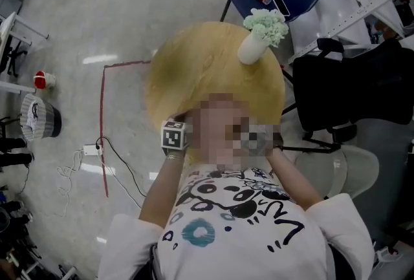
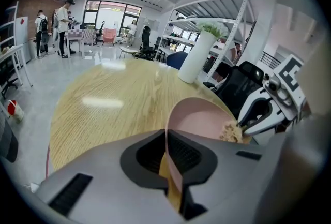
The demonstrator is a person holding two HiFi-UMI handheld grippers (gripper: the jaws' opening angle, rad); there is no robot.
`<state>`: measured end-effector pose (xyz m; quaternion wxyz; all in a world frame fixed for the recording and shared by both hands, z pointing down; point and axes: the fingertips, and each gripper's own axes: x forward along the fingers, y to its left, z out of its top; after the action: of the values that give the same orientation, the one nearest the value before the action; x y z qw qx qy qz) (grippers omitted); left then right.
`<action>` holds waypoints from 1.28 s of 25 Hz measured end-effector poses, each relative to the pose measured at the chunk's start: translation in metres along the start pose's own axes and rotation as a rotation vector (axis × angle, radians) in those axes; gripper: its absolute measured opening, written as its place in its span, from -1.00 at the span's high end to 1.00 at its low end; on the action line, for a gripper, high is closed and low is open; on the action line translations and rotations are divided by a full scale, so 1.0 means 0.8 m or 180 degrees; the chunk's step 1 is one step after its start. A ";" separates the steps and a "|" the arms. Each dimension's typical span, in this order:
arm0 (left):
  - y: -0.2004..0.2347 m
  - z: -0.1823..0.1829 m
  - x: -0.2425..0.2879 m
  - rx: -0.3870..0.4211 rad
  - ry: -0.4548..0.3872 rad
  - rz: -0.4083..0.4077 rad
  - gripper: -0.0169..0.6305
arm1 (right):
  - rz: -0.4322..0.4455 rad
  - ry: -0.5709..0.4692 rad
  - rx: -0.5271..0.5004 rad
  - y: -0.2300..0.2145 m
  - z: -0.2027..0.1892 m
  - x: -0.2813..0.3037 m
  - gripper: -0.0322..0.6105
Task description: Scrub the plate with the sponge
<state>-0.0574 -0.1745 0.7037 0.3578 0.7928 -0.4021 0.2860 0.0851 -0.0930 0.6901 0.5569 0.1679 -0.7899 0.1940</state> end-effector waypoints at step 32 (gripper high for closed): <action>0.005 -0.012 -0.011 -0.0246 -0.0150 -0.0120 0.87 | 0.0353 -0.0893 0.0404 0.015 0.135 0.039 0.80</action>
<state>-0.0665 -0.1650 0.7042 0.3839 0.7923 -0.4062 0.2447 -0.0190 -0.1373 0.6853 0.4178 0.1844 -0.8542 0.2487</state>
